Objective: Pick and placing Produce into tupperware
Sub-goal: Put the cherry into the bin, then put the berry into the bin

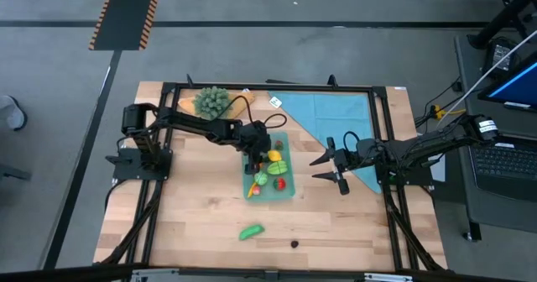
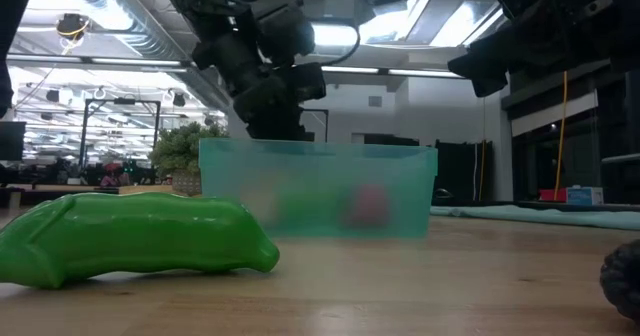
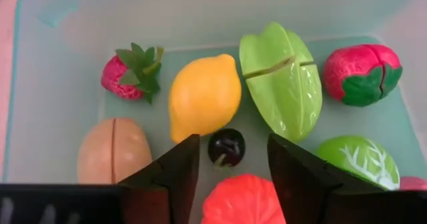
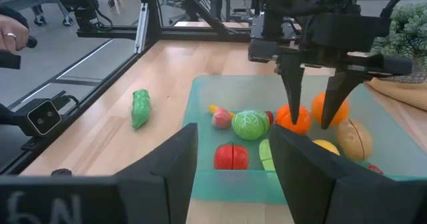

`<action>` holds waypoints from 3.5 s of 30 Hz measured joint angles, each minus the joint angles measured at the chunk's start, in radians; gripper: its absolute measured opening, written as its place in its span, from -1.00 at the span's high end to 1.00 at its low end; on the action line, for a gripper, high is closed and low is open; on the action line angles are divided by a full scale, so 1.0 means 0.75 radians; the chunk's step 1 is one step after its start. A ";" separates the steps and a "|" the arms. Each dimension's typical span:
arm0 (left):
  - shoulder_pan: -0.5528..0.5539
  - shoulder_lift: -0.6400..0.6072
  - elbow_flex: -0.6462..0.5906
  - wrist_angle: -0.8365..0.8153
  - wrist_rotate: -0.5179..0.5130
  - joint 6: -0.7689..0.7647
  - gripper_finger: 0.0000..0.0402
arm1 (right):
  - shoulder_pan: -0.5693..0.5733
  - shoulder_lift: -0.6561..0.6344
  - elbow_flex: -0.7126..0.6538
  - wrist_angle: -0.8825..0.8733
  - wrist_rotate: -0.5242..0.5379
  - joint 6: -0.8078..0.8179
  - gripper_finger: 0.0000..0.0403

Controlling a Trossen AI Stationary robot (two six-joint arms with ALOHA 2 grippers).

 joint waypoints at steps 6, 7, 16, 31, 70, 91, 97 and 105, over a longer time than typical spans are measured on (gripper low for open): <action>-0.001 -0.004 0.000 -0.005 0.001 -0.026 0.08 | 0.000 0.000 0.000 -0.002 0.000 0.000 0.07; -0.001 -0.011 0.000 -0.010 0.001 -0.041 0.08 | 0.000 0.000 0.000 -0.002 0.000 0.000 0.07; -0.011 -0.195 0.021 -0.053 0.001 -0.025 0.08 | 0.000 0.000 0.000 -0.010 0.041 -0.015 0.06; -0.376 -0.710 -0.435 0.160 -0.378 -0.209 0.11 | 0.084 0.007 0.001 -0.094 0.035 0.033 0.06; -0.742 -1.017 -0.771 0.510 -0.453 -0.281 0.11 | 0.686 0.905 1.169 -1.290 0.559 0.526 0.07; -0.821 -1.017 -0.771 0.449 -0.452 -0.311 0.11 | 0.843 1.411 1.741 -1.594 0.568 0.869 0.07; -0.826 -1.016 -0.771 0.441 -0.450 -0.309 0.11 | 0.850 1.456 1.769 -1.607 0.568 0.900 0.07; -0.832 -1.016 -0.771 0.441 -0.451 -0.314 0.11 | 0.848 1.456 1.769 -1.565 0.568 0.867 0.06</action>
